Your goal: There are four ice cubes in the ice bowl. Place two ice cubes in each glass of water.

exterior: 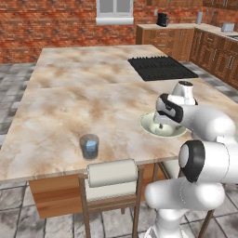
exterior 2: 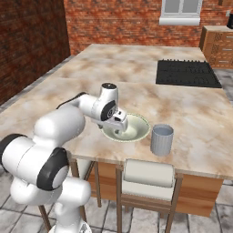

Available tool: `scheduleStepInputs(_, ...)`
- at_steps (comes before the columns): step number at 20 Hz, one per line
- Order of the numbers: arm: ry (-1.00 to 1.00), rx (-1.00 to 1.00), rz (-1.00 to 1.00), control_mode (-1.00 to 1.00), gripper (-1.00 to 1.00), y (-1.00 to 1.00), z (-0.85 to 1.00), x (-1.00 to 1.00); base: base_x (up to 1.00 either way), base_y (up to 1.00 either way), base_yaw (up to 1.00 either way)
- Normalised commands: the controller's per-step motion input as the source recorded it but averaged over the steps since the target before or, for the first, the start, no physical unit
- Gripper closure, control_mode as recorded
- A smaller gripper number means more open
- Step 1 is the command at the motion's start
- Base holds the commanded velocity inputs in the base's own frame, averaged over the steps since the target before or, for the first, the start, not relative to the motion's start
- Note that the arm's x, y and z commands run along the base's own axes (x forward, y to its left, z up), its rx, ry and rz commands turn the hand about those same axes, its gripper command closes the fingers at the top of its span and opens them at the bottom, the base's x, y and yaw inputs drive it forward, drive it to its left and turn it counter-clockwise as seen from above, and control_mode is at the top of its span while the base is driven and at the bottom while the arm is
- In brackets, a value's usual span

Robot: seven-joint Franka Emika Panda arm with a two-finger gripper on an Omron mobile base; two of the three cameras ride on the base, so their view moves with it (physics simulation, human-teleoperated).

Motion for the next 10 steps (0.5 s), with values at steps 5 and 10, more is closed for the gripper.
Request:
scheduleStepInputs(5, 0.00, 0.00, 0.05, -1.00, -1.00, 0.00, -0.30, 0.28, 0.00, 0.00, 0.00)
scheduleStepInputs(10, 0.00, 0.00, 0.07, -1.00, -1.00, 0.00, -0.16, 0.26, 0.00, 0.00, 0.00)
